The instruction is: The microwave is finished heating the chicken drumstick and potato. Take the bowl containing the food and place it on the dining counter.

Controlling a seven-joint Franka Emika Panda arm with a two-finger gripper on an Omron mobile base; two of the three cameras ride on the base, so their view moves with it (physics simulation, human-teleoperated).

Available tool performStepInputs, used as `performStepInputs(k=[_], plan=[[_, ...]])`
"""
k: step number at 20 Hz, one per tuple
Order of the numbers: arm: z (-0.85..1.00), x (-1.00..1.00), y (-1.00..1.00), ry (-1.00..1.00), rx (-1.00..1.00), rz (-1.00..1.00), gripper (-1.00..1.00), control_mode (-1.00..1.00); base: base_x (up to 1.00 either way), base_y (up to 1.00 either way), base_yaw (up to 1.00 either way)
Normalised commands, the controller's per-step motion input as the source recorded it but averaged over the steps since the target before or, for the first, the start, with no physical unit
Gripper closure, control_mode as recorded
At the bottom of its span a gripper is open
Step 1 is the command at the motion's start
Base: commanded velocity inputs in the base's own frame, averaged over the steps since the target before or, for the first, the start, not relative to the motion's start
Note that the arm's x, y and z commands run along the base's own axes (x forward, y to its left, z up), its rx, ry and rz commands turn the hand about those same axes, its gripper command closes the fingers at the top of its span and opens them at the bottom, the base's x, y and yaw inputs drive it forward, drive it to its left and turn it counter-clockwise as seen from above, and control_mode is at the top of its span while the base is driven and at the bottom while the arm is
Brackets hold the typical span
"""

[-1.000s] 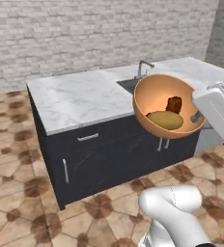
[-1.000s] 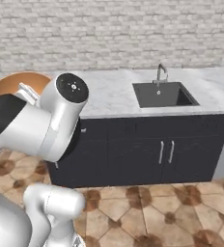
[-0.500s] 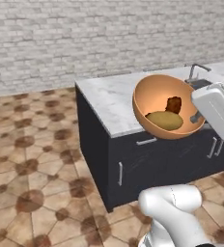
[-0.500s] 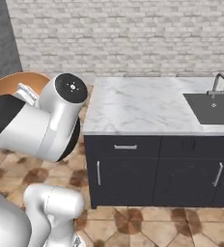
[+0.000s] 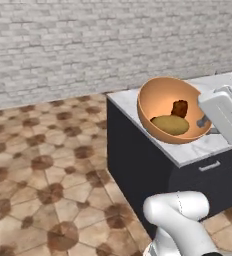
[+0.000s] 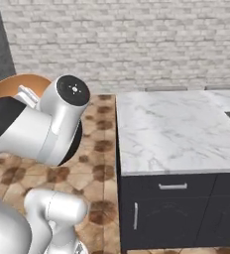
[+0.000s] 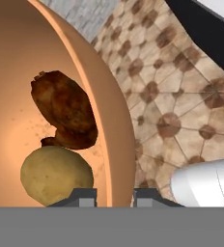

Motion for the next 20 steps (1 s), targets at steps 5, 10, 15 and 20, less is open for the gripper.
performStepInputs(k=[5,10,15,20], plan=[[0.00,0.00,0.00,0.00,0.00,0.00,1.00,1.00,1.00,1.00,-0.39],[0.00,0.00,0.00,0.00,0.00,0.00,1.00,1.00,0.96,0.94,-0.63],[0.00,0.00,0.00,0.00,0.00,0.00,1.00,1.00,0.86,0.83,-0.71],[0.00,0.00,0.00,0.00,0.00,0.00,1.00,1.00,0.81,0.80,-0.73]])
